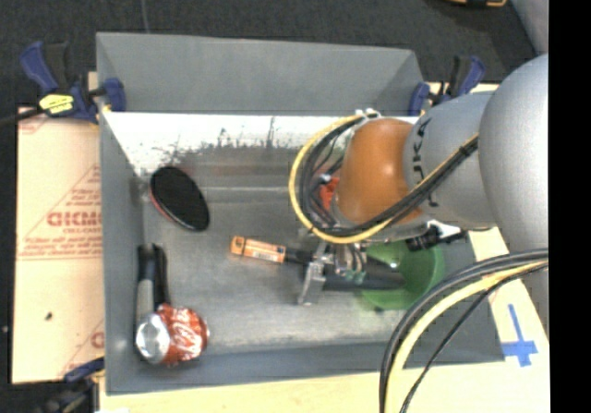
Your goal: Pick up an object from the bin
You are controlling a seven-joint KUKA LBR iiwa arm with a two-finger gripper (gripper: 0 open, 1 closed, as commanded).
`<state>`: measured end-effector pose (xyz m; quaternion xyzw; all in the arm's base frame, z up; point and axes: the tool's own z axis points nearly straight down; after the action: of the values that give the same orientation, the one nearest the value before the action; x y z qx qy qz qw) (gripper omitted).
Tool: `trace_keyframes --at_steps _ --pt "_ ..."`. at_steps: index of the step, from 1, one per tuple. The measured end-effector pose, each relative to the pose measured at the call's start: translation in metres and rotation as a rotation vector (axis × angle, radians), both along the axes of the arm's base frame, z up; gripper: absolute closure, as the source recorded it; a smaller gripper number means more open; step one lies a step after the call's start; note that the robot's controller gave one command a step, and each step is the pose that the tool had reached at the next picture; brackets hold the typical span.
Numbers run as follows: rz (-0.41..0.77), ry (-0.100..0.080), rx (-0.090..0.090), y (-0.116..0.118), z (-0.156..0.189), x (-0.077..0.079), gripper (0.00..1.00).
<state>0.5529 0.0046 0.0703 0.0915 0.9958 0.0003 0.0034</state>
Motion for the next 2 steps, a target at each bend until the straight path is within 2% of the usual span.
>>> trace_keyframes --at_steps 1,2 --pt "0.275 -0.012 -0.005 0.000 0.061 0.009 0.00" --pt "0.021 -0.001 -0.001 -0.001 0.003 0.001 0.00"
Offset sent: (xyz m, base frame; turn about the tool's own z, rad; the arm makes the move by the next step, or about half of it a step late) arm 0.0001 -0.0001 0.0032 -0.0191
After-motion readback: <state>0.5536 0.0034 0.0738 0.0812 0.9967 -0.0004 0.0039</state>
